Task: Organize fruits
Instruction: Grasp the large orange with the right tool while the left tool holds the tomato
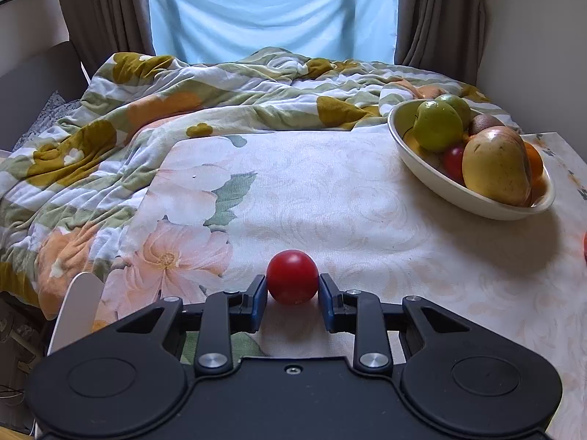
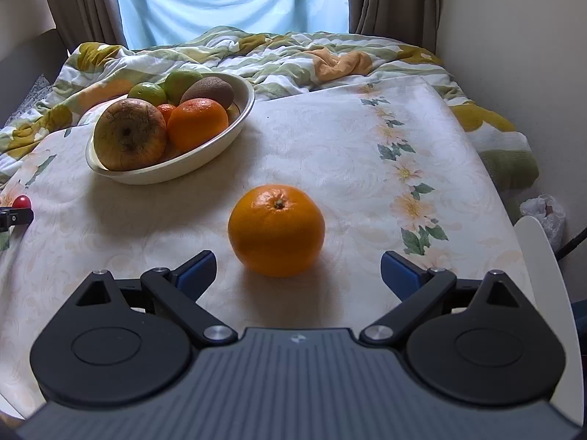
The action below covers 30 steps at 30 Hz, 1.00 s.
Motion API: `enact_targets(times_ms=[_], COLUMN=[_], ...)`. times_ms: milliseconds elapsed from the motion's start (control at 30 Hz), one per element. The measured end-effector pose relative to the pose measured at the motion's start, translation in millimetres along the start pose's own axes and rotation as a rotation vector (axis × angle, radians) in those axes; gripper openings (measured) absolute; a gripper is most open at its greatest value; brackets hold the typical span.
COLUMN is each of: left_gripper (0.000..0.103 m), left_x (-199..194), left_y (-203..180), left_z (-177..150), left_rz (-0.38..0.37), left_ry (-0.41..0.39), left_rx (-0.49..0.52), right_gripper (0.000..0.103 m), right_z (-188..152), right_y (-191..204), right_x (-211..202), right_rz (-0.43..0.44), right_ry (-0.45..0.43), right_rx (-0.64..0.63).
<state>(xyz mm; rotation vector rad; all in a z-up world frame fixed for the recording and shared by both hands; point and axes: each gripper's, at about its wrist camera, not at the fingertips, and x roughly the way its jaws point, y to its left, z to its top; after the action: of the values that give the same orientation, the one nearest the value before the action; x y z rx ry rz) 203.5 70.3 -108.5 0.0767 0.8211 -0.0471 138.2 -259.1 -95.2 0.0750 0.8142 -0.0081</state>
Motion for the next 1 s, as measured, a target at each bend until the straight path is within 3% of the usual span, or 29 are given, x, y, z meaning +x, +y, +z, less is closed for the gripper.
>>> enact_targets(times_ms=[400, 533, 600, 1000], left_gripper=[0.033, 0.033, 0.033, 0.033], left_x=[-10.7, -13.6, -15.3, -52.1], left_y=[-0.2, -1.3, -2.3, -9.8], left_z=[-8.9, -11.4, -12.0, -6.9], left_rz=[-0.017, -0.013, -0.012, -0.022], left_ry=[0.014, 0.016, 0.016, 0.003], left_rx=[-0.033, -0.035, -0.039, -0.078], right_gripper=[0.102, 0.094, 0.076, 0.075], right_z=[6.9, 9.7, 10.4, 15.2], right_y=[4.4, 5.6, 7.3, 13.1], right_x=[10.7, 16.2, 17.9, 2.1], right_rz=[0.01, 0.022, 0.032, 0.066], right_ry=[-0.004, 0.003, 0.008, 0.027], right_rx=[0.01, 0.015, 0.009, 0.002])
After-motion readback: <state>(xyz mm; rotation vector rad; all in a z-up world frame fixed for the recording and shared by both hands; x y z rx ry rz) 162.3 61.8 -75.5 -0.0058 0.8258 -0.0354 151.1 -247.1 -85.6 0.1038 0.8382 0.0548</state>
